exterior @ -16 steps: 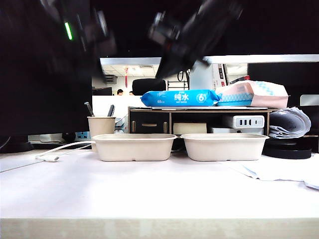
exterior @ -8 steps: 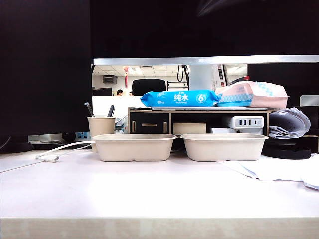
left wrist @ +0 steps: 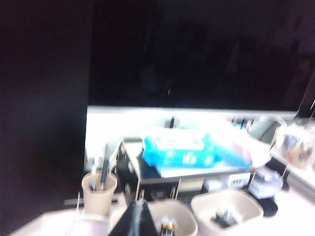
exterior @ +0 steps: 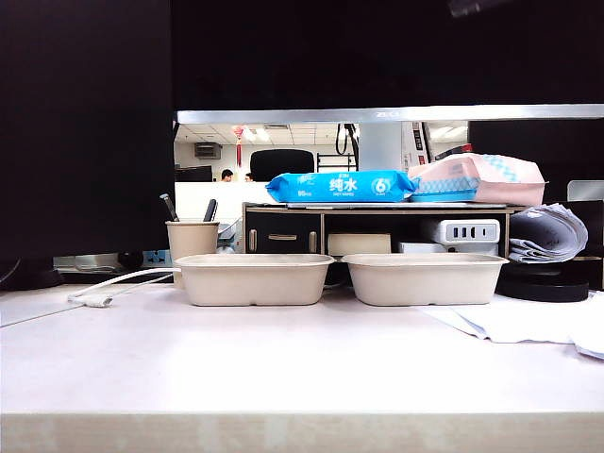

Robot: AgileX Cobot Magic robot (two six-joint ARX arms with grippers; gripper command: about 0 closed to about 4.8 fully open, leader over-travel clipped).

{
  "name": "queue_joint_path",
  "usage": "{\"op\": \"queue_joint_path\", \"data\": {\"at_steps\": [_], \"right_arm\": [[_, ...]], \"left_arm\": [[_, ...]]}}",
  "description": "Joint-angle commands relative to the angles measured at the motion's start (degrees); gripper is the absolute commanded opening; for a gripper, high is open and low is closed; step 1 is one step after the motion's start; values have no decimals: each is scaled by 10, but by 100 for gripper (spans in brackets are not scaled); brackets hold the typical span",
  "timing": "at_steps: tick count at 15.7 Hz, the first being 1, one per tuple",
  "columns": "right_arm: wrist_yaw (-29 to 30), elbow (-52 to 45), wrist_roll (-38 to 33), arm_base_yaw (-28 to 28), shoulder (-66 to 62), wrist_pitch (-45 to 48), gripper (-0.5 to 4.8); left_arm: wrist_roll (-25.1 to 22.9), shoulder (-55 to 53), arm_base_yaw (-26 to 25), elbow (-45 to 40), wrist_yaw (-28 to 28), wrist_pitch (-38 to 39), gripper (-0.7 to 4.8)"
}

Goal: Put the dolls with similar sizes into the same paper box, while dolls with different sizes go into separate paper boxes.

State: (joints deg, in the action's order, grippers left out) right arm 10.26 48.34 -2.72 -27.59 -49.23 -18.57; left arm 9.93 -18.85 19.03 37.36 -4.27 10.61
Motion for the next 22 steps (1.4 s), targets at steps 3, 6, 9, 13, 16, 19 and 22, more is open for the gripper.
{"op": "queue_joint_path", "data": {"at_steps": [3, 6, 9, 13, 16, 19, 22], "right_arm": [[-1, 3, -2, 0, 1, 6, -5], [-1, 3, -2, 0, 1, 6, -5], [-1, 3, -2, 0, 1, 6, -5], [-1, 3, -2, 0, 1, 6, -5], [-1, 3, -2, 0, 1, 6, -5], [-1, 3, -2, 0, 1, 6, -5], [-1, 3, -2, 0, 1, 6, -5]], "left_arm": [[0, 9, 0, 1, 0, 4, -5], [-68, 15, -7, 1, 27, 26, -5], [-80, 40, -145, -54, 72, 43, -5], [-49, 119, -219, -199, 51, -33, -5], [-27, 155, -221, -254, 43, -44, -5], [-24, 169, -221, -289, 42, -48, -5], [-17, 186, -221, -313, 43, -71, -5]]}}
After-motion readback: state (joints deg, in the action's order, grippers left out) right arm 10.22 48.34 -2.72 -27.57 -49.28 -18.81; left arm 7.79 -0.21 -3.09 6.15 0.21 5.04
